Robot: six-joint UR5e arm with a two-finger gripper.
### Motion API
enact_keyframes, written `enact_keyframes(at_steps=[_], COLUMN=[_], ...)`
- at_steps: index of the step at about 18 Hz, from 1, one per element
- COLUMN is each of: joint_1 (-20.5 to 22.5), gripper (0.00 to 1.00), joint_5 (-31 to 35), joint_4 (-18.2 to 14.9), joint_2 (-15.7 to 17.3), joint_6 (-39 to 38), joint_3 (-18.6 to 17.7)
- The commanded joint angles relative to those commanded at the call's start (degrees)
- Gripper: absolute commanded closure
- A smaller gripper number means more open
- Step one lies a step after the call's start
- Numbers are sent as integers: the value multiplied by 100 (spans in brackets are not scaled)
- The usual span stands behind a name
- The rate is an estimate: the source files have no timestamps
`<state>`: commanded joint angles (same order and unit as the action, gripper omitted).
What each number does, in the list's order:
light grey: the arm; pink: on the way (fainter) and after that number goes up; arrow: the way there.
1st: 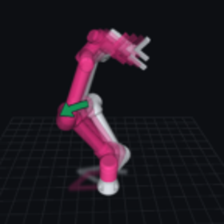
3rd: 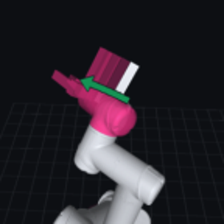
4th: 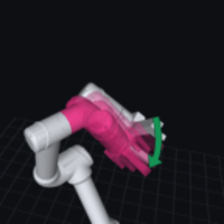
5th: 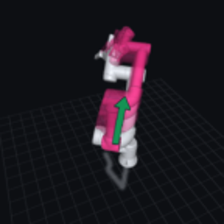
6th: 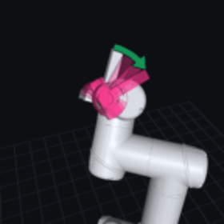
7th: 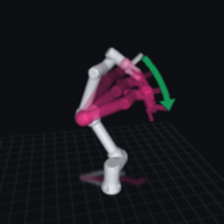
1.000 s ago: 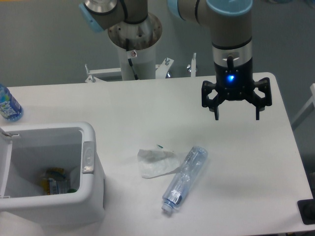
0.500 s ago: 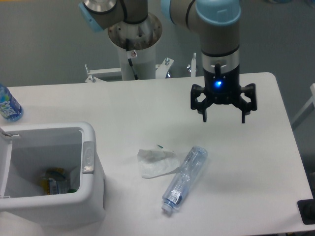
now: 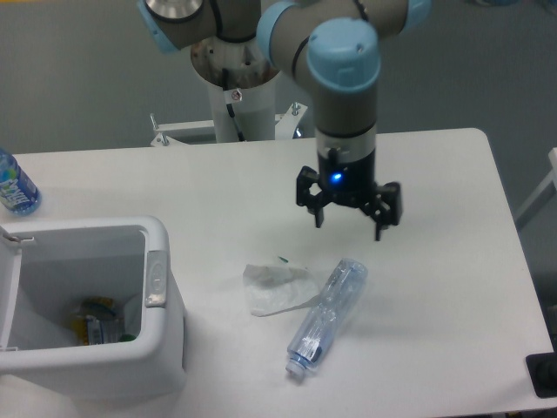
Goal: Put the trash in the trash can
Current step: 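Move the open gripper down over the crumpled clear plastic bag, then close the gripper on the plastic bag and lift it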
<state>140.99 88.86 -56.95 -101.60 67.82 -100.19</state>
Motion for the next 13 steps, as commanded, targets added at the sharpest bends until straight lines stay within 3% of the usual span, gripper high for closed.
enact_keyframes(at_steps=[4, 9, 13], joint_1=[-439, -835, -906], gripper=[0, 0, 0], joint_5=[44, 35, 44], joint_4=[44, 149, 745], joint_2=[-561, -940, -984], joint_6=[152, 126, 126], joint_3=[-97, -246, -668])
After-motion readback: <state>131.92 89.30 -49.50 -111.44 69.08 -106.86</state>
